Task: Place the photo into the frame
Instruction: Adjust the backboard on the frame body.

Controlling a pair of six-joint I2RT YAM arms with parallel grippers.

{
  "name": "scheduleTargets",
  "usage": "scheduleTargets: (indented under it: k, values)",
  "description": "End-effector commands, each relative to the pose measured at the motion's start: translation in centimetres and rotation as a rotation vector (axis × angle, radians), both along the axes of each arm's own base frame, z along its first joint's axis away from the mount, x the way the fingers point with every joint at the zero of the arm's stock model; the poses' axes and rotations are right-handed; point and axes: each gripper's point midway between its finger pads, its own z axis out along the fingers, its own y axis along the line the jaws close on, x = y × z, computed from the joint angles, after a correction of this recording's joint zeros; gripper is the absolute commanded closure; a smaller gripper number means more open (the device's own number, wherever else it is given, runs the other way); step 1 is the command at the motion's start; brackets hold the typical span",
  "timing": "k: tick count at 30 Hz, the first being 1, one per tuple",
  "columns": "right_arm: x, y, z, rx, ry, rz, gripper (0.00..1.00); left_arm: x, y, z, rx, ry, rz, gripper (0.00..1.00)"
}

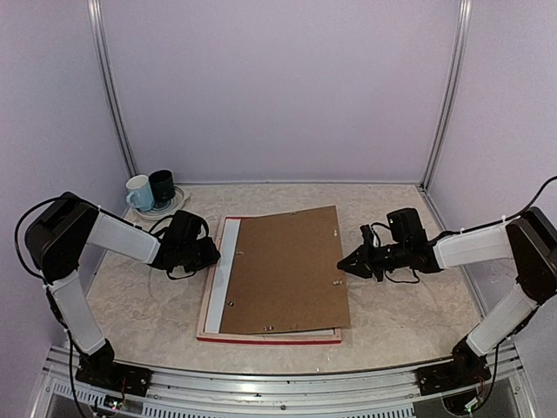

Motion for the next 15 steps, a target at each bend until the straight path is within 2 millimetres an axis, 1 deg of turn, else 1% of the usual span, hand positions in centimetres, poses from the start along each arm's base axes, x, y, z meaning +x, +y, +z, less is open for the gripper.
scheduleTargets:
  k: [1,7,12,15]
  values:
    - [0.5,0.9,-0.9,-0.022,-0.028,0.036,1.0,-5.2,1.8,-5.4,0.073,0.239,0.019,0.82]
    - [1.0,1.5,-1.6,-0.043,-0.045,0.083,1.0,-5.3,1.9,-5.2,0.081,0.23,0.015,0.83]
    - [1.7,1.9,-1.3,-0.075,-0.084,0.128,1.0,-5.5,2.3,-5.5,0.096,0.231,0.017,0.82]
    - [1.7,2.2,-1.2,-0.075,-0.098,0.166,1.0,-5.4,2.4,-5.6,0.099,0.231,0.021,0.82]
